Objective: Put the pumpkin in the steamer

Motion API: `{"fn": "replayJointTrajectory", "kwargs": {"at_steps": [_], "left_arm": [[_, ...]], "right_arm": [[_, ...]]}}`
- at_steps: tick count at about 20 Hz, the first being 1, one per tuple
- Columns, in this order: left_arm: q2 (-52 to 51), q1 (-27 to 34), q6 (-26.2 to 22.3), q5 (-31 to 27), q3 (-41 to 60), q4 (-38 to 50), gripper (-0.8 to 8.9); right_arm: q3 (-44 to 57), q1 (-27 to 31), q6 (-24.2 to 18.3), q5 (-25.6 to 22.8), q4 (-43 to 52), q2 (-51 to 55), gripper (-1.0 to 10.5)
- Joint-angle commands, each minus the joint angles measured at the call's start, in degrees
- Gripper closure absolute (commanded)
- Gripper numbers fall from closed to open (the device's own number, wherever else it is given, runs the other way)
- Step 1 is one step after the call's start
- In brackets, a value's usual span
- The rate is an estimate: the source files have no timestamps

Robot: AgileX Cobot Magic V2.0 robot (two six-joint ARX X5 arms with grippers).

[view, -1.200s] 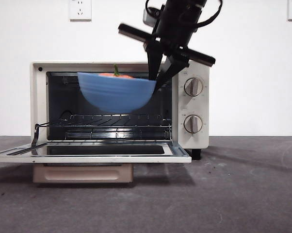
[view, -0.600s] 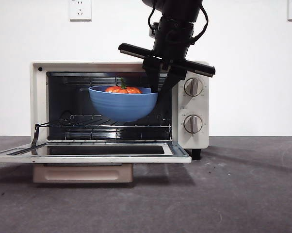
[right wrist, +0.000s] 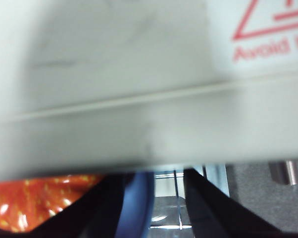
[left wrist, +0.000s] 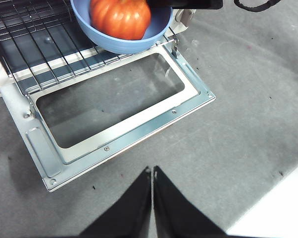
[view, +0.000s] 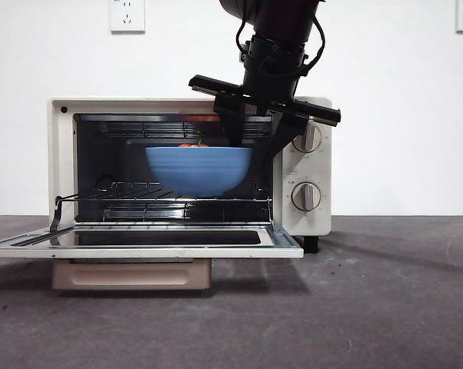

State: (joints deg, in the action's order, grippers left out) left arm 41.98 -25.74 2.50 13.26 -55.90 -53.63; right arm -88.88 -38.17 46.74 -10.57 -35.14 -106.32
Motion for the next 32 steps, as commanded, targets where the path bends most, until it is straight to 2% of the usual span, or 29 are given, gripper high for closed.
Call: {"fn": "replayJointTrajectory", "kwargs": {"at_steps": [1, 10, 14, 17, 21, 24, 27, 32], "left_arm": [[0.3, -0.3, -0.5, -0.2, -0.4, 0.4, 7.99], [0.3, -0.3, -0.5, -0.2, -0.4, -0.1, 7.99], [0.3, -0.3, -0.5, -0.2, -0.4, -0.2, 7.99], [0.3, -0.3, -0.5, -0.2, -0.4, -0.4, 7.99], [0.3, -0.3, -0.5, -0.2, -0.4, -0.5, 7.99], [0.3, -0.3, -0.5, -0.2, -0.4, -0.6, 7.99], [0.3, -0.3, -0.5, -0.2, -0.4, -0.7, 7.99], [0.3, -0.3, -0.3, -0.2, -0.4, -0.8, 7.99]], "right_arm": [[-1.5, -0.9, -0.2, -0.4, 0.6, -1.2, 7.4], [-1.6, -1.8, -6.0, 0.5, -0.9, 4.3, 7.4], [-1.6, -2.3, -11.6, 0.8, -4.2, 9.7, 7.4], [-1.6, -2.8, -18.2, 2.1, -6.2, 14.2, 7.4], [-1.6, -4.1, -30.1, 3.7, -11.9, 20.9, 7.4], [-1.4, -4.9, -35.4, 3.8, -17.7, 25.2, 7.4], [-0.9, -5.3, -38.4, 6.7, -19.8, 29.6, 7.4], [8.0, -5.2, -38.6, 11.4, -16.7, 38.7, 7.4]]}}
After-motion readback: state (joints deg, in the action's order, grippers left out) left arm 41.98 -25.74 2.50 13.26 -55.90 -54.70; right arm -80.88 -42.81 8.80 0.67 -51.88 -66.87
